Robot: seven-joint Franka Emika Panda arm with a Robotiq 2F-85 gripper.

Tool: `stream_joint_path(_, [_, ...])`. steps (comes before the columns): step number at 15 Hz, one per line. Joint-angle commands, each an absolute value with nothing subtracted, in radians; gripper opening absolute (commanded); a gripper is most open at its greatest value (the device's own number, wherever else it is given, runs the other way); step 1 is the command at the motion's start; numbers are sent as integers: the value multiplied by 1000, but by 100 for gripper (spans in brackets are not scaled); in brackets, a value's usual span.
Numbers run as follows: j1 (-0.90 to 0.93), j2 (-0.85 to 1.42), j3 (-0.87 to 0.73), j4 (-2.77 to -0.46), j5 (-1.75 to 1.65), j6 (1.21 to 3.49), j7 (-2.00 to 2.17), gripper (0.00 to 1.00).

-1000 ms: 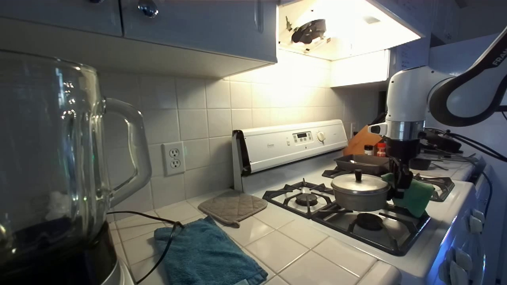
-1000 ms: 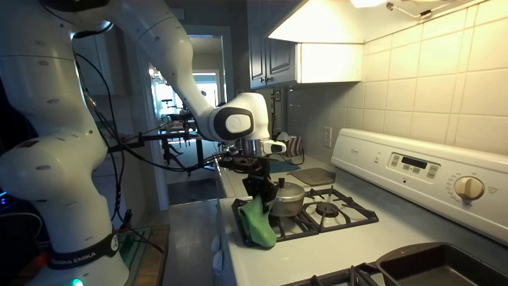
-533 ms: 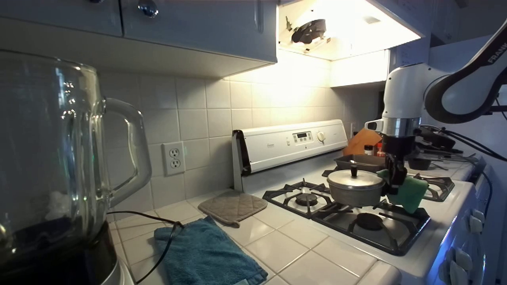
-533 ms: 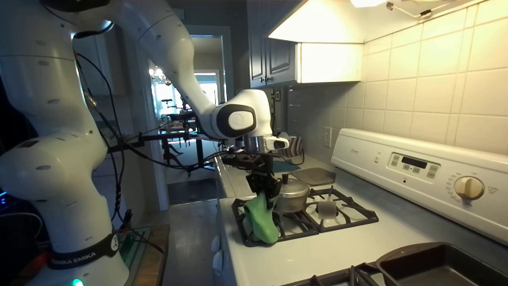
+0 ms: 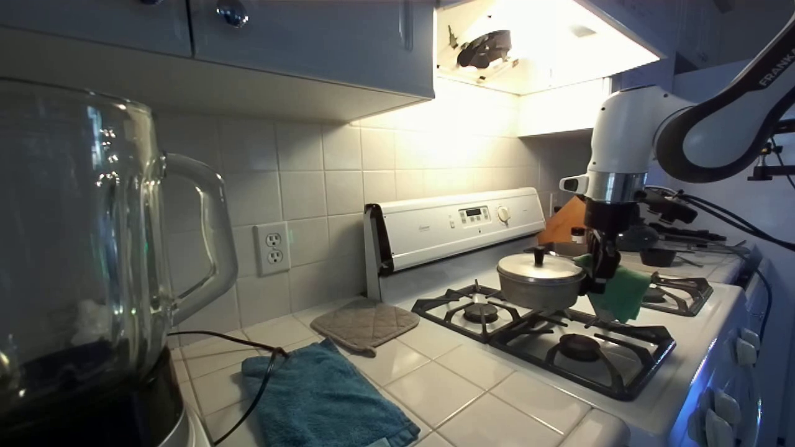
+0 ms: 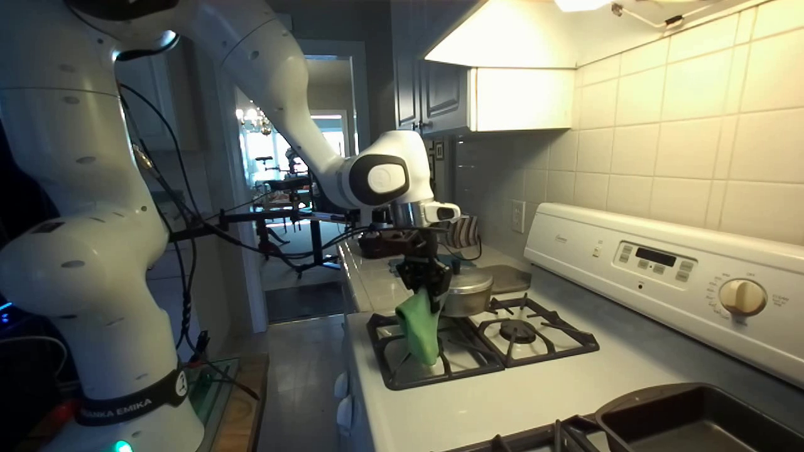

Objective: Put the silver lid on the silver pot then use the green towel to move the pot to the right and place the towel back on the counter.

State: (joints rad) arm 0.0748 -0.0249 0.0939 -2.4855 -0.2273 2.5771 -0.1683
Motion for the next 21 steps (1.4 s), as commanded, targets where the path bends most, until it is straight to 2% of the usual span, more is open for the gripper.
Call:
stream_joint_path(1, [89,-30,102,-2438,-231,2543,-142,7])
stream_joint_path(21, [99,218,95,-2087,-231,2400,-134,7])
